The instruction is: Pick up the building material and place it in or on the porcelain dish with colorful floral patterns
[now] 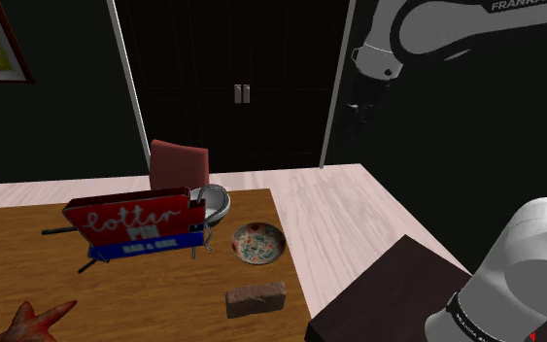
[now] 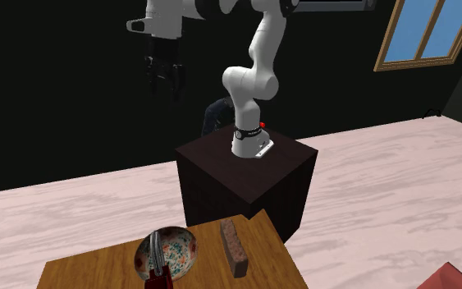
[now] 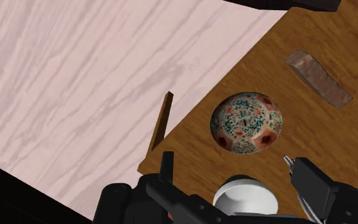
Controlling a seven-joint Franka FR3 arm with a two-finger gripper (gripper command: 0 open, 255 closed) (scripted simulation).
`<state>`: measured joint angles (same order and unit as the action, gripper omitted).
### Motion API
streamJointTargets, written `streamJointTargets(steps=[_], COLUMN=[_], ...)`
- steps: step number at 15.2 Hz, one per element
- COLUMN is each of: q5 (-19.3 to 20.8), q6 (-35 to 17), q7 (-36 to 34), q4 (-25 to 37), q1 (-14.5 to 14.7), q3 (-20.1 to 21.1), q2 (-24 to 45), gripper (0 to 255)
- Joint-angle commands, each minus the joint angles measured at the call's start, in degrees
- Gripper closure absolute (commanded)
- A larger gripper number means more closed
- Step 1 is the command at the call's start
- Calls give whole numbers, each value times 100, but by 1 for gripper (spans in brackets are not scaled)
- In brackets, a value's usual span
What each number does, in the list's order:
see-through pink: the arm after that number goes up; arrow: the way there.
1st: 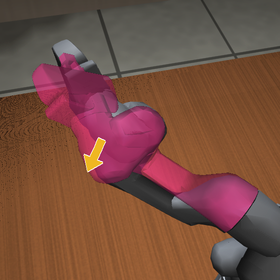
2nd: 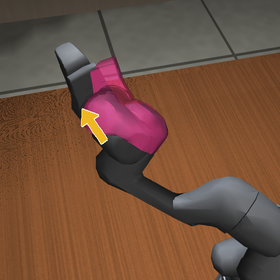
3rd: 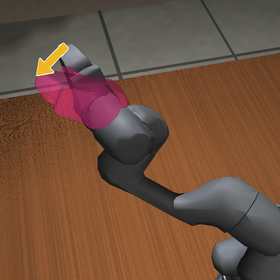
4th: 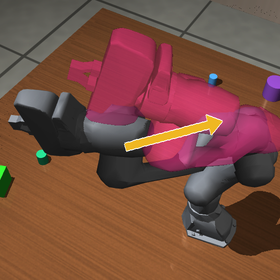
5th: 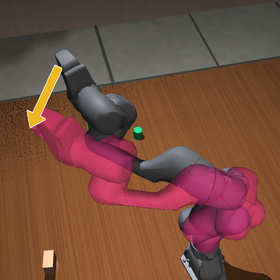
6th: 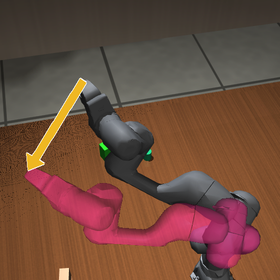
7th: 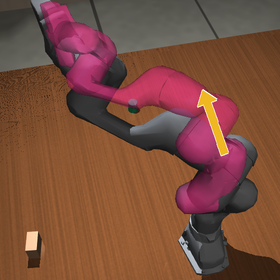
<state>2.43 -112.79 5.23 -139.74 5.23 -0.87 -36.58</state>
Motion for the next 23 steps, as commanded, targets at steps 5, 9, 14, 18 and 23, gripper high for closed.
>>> streamJointTargets(steps=[5,9,14,18,23], q5=[-123,-184,-222,-200,-52], q6=[-917,-1507,-2223,-2770,-3402], q7=[215,370,547,661,730], q4=[-347,-472,-533,-507,-387], q1=[385,621,893,1086,1299], q3=[232,388,601,787,1022], q2=[703,1259,2031,2697,3575], gripper=[0,0,0,0,0])
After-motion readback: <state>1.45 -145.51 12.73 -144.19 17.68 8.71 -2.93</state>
